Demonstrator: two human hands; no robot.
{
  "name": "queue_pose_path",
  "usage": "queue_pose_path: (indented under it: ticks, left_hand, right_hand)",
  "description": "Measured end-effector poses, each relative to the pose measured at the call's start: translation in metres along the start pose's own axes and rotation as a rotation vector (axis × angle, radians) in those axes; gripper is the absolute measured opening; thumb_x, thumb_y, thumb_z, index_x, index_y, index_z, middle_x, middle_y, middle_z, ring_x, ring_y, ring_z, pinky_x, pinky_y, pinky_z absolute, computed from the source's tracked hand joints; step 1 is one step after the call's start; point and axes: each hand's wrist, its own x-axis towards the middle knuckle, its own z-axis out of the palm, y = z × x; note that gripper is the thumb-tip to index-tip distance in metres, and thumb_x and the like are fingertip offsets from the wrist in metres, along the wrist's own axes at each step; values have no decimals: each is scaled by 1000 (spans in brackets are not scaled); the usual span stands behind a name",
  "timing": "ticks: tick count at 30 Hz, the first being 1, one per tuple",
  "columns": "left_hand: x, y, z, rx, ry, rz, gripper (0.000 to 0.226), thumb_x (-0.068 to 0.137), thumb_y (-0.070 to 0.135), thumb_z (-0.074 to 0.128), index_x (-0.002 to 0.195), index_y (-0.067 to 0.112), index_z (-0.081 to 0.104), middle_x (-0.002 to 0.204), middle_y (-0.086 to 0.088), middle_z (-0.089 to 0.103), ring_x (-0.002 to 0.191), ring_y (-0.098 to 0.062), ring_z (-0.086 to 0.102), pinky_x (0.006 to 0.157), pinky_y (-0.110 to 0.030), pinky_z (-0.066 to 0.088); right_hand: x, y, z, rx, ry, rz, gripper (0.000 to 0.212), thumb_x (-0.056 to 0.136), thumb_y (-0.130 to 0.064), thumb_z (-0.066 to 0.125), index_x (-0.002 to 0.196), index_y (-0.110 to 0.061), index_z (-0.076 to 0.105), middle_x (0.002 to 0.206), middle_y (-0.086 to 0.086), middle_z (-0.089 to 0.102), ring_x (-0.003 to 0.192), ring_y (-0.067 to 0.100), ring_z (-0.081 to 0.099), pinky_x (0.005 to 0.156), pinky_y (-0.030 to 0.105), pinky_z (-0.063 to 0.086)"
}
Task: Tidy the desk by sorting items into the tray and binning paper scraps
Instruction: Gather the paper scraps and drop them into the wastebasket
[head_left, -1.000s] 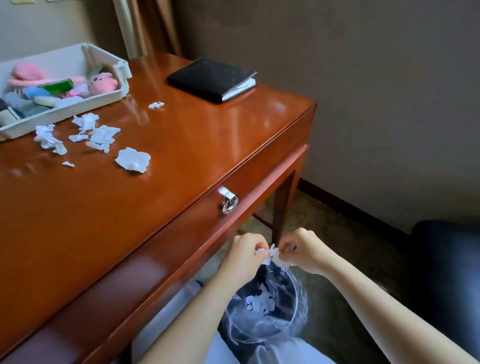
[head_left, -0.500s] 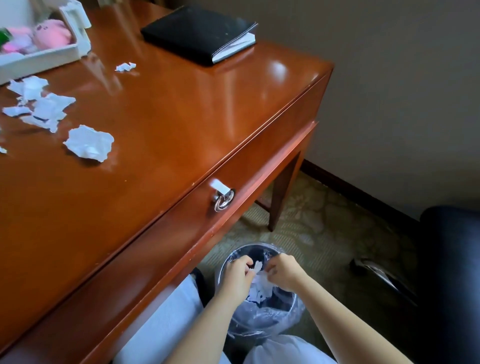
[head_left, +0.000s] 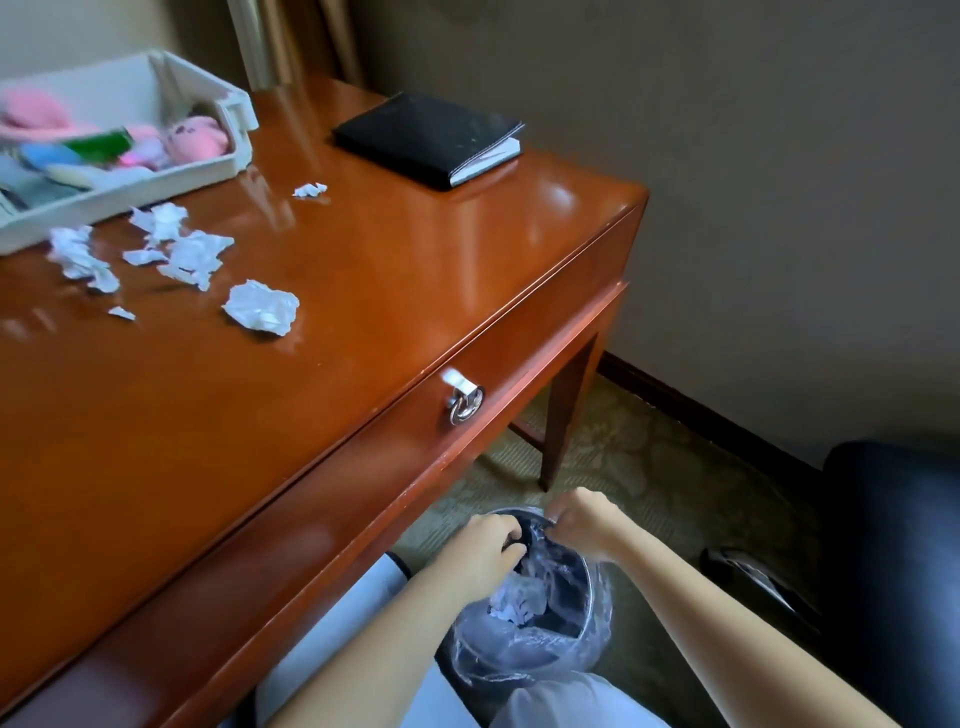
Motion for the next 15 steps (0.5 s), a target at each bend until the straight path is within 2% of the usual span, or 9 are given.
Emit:
queue_pose_path:
  ticks: [2, 5, 11, 15]
  left_hand:
    - [-14, 13, -20, 45, -10, 57, 28, 97, 25, 45, 115, 9, 58, 112, -10, 59, 94, -24, 57, 87, -37, 47]
    - [-38, 33, -52, 122, 24, 132, 29, 96, 30, 46, 119, 15, 58, 118, -5, 59, 103, -22, 58, 91, -37, 49]
    - [-94, 62, -109, 90, 112, 284, 29, 94, 34, 49, 121, 26, 57, 122, 5, 61, 108, -10, 57, 96, -34, 49]
    - [-130, 69, -146, 79, 256, 369, 24, 94, 30, 51, 115, 23, 62, 113, 6, 65, 102, -6, 59, 92, -26, 51]
  right_hand:
    - [-14, -10, -21, -5, 45, -30, 28, 82, -22, 57, 109, -24, 65, 114, 5, 66, 103, 26, 63, 89, 36, 53]
    - [-34, -25, -52, -28, 110, -114, 23, 82, -20, 57, 102, -18, 67, 108, 6, 69, 99, 26, 65, 88, 37, 54]
    - [-81, -62, -108, -60, 217, -351, 19, 87, -17, 61, 104, -17, 69, 107, 1, 69, 94, 16, 65, 86, 29, 54]
    - [-110, -95, -138, -84, 306, -479, 15, 88, -13, 58, 95, -15, 72, 91, -2, 69, 78, 9, 63, 74, 20, 53]
